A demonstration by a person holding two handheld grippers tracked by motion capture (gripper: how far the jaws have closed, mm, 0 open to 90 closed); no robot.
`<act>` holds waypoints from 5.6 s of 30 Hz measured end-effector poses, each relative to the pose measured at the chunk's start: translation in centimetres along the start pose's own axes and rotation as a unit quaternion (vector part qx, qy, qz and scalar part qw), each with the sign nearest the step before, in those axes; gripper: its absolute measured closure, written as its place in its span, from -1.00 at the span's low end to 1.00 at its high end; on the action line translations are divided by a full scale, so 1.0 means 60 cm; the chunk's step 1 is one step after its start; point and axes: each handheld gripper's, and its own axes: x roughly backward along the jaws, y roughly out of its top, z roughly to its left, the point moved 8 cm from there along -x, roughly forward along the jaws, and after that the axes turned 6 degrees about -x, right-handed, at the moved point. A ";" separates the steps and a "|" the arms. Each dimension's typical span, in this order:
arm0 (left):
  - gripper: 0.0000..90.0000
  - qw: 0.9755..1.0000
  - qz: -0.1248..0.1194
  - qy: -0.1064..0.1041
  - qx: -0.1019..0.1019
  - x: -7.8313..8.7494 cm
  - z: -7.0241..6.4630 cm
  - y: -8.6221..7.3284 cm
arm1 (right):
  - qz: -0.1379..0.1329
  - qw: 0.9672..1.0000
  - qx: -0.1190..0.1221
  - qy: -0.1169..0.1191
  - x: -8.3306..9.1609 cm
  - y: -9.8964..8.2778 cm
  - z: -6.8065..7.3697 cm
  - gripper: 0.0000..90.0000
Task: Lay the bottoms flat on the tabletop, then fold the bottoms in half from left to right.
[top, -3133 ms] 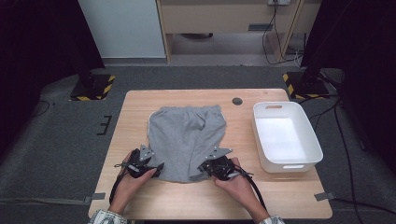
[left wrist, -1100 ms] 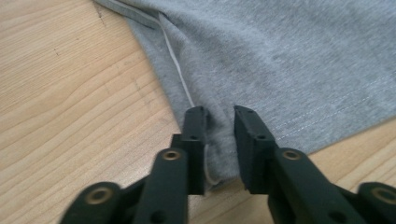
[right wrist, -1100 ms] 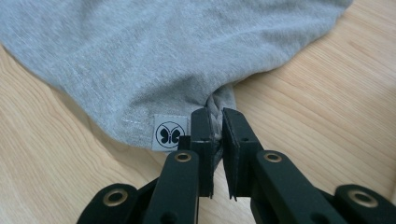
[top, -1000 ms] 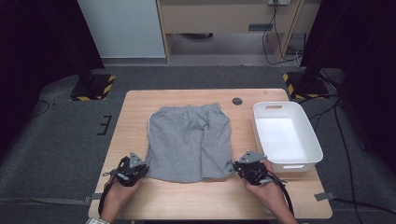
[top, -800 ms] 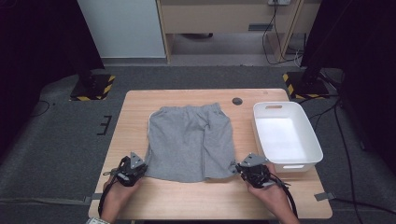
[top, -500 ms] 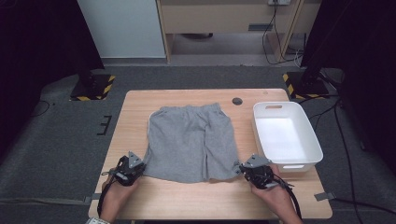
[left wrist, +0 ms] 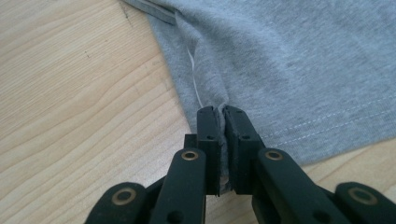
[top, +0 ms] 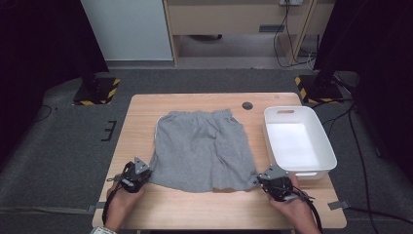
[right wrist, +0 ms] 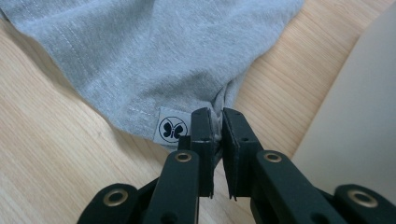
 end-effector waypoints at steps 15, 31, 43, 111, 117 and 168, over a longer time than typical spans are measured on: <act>0.90 1.000 -0.015 -0.022 -0.006 0.014 -0.021 0.008 | 0.003 1.000 -0.020 -0.009 0.026 -0.034 -0.032 0.86; 0.91 1.000 0.007 -0.005 -0.027 0.048 -0.026 -0.019 | 0.014 0.999 -0.045 -0.014 0.049 -0.072 -0.065 0.86; 0.91 0.999 -0.010 -0.022 -0.022 0.059 -0.027 -0.026 | -0.005 0.998 -0.062 -0.004 0.070 -0.075 -0.064 0.86; -0.85 0.985 -0.133 -0.107 -0.016 0.018 0.032 0.120 | -0.071 0.987 -0.062 0.130 -0.042 0.129 0.107 -0.65; -0.84 0.985 -0.125 -0.111 -0.046 0.009 0.035 0.153 | -0.084 0.986 -0.062 0.130 -0.053 0.165 0.120 -0.70; -0.83 0.990 -0.087 -0.101 -0.056 -0.016 0.069 0.220 | -0.058 0.970 0.026 0.236 -0.133 0.219 0.378 0.25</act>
